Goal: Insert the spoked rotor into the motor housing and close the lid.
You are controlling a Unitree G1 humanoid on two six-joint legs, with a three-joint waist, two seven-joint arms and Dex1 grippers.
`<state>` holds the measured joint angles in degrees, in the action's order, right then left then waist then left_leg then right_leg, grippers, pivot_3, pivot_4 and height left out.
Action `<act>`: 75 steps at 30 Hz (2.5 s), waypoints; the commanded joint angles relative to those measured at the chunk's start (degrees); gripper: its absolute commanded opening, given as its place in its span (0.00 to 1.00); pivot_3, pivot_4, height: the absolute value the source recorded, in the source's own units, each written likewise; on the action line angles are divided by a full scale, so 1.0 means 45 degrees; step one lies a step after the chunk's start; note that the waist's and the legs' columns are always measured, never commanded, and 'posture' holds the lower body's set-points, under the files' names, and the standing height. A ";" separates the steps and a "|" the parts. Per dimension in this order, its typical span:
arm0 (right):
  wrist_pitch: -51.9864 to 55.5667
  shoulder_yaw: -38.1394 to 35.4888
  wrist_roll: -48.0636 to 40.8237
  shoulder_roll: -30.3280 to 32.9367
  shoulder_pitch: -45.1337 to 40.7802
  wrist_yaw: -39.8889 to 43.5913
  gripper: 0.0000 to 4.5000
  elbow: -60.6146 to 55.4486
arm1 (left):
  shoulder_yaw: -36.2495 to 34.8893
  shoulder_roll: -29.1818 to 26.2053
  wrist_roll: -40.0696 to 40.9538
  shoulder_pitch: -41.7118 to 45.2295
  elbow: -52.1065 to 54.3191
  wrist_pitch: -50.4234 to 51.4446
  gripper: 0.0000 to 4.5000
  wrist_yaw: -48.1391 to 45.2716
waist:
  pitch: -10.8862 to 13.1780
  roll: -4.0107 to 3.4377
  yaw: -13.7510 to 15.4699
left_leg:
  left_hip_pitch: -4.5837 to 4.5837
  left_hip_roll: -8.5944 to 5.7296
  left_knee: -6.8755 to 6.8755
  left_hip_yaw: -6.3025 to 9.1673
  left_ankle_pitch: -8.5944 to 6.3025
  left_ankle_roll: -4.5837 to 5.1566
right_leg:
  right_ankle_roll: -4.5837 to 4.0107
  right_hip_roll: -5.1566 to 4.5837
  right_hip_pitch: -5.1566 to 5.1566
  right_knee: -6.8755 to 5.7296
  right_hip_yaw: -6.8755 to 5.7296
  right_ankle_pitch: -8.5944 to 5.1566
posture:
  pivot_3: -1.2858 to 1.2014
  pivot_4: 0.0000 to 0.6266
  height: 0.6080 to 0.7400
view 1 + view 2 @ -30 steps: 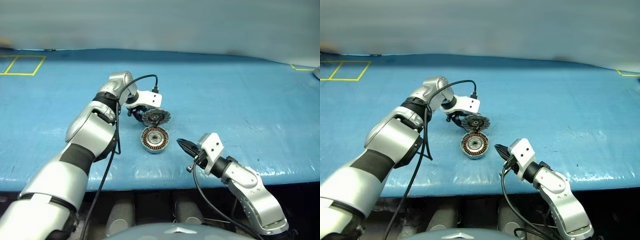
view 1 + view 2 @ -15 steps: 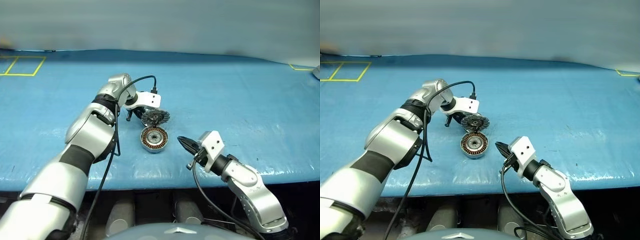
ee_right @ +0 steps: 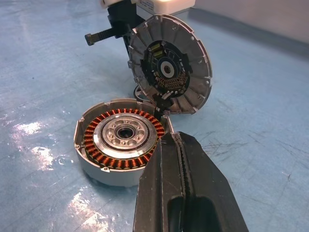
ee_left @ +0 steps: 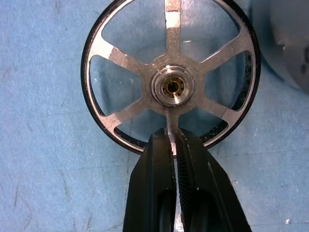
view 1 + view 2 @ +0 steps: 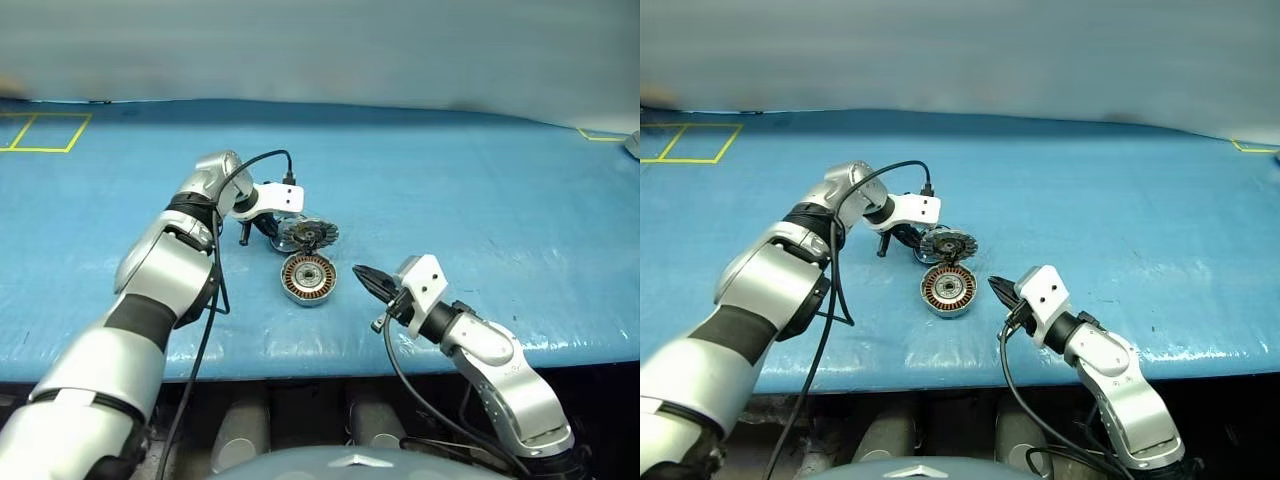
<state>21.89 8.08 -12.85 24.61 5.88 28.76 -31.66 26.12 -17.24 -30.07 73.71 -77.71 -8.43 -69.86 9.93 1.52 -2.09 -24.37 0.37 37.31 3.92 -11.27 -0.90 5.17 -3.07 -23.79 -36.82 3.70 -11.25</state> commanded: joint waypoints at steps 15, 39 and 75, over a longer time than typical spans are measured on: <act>-0.0939 -0.0680 -0.0235 -0.0378 -0.0165 -0.0146 0.00 0.0926 | -0.1903 -0.2677 0.1853 -0.0620 0.0747 -0.1870 0.01 -0.0727 | 0.0000 -0.0001 -0.0022 | -0.0001 0.0002 -0.0012 -0.0001 0.0000 0.0000 | 0.0005 0.0002 -0.0007 -0.0001 0.0000 0.0004 | 0.52 0.24 1.00; -0.5782 -0.0959 -0.0773 -0.0985 -0.0412 0.2957 0.00 0.5829 | -0.5123 -0.5328 0.8149 -1.0049 1.1682 0.1437 0.01 -0.3111 | -0.0001 -0.0014 0.0004 | 0.0141 0.0050 -0.0036 -0.0065 0.0001 -0.0001 | -0.0089 0.0003 0.0072 -0.0025 0.0019 -0.0017 | 0.52 0.24 1.00; -0.7756 0.0156 0.0016 -0.1265 -0.0709 0.4268 0.00 0.7865 | -0.0302 -0.3934 0.6958 -0.5226 1.0941 -0.0044 0.01 -0.5031 | 0.0000 -0.0021 -0.0042 | 0.0135 0.0048 -0.0058 -0.0093 0.0000 -0.0002 | -0.0095 0.0011 0.0048 -0.0013 0.0044 -0.0025 | 0.52 0.24 1.00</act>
<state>-11.49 8.95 -12.79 19.27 3.22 48.26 4.33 24.82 -35.08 1.93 48.41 -27.93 -7.08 -92.37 9.93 1.43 -2.27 -23.77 0.59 37.05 3.51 -11.27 -0.91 4.74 -3.01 -23.59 -36.88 3.90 -11.36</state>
